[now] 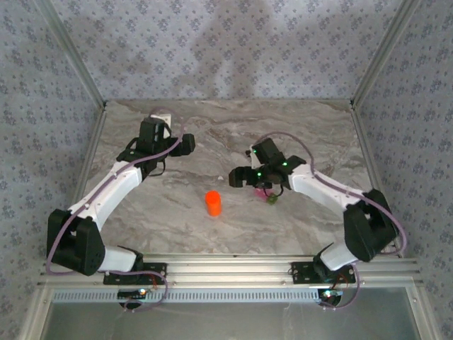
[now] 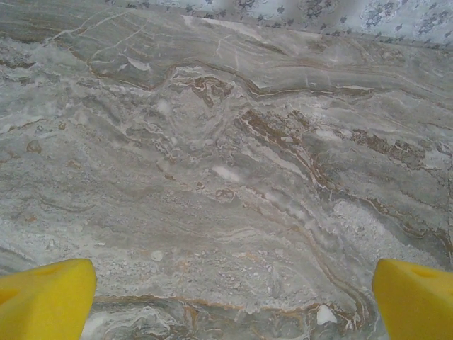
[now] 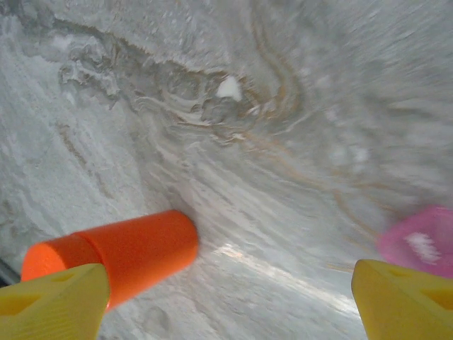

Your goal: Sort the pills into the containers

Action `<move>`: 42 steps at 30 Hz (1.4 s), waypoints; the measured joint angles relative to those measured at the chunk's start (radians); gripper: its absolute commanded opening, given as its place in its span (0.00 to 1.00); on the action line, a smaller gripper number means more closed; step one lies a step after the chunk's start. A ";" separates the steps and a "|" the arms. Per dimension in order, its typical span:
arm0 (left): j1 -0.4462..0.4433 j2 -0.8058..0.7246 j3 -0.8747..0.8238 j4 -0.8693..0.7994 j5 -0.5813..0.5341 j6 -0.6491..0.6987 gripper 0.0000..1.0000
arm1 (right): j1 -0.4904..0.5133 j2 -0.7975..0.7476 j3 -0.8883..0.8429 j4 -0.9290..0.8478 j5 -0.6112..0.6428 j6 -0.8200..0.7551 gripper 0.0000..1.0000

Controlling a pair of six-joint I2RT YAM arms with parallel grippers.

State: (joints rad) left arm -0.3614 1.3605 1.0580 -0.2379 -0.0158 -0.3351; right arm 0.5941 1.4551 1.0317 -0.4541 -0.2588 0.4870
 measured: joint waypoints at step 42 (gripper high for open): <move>-0.028 -0.023 0.026 -0.006 0.005 -0.027 1.00 | -0.026 -0.001 -0.202 -0.023 0.114 -0.062 0.89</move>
State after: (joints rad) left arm -0.3893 1.3380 1.0840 -0.2443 -0.0113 -0.3622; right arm 0.5686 1.4540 0.8299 -0.4767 -0.1448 0.4252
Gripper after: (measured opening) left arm 0.996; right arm 0.885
